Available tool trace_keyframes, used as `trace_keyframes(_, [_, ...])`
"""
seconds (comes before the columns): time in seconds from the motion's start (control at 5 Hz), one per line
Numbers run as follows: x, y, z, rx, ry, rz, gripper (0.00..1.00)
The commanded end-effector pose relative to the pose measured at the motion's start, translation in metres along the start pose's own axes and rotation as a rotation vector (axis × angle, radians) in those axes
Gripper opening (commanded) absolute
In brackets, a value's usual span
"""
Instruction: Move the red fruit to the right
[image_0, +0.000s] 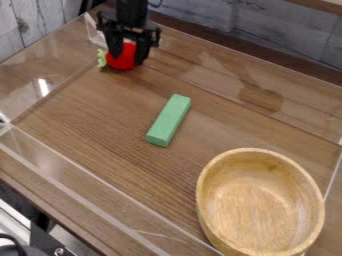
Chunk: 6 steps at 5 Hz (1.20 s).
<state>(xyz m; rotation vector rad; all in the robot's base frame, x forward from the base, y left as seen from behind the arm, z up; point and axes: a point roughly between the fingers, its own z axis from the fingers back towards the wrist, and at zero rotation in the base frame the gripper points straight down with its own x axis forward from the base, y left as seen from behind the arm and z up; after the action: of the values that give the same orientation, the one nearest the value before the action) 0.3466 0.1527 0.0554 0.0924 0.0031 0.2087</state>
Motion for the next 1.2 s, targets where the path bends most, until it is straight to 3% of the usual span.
trace_keyframes(0.0, [0.009,0.011,0.022,0.016,-0.063,0.113,1.0])
trace_keyframes(0.2, [0.009,0.013,0.024,0.012,-0.055,0.204,1.0])
trace_keyframes(0.6, [0.011,0.002,-0.002,0.028,-0.05,0.331,1.0])
trace_keyframes(1.0, [0.014,0.008,0.0,0.006,-0.065,0.288,1.0])
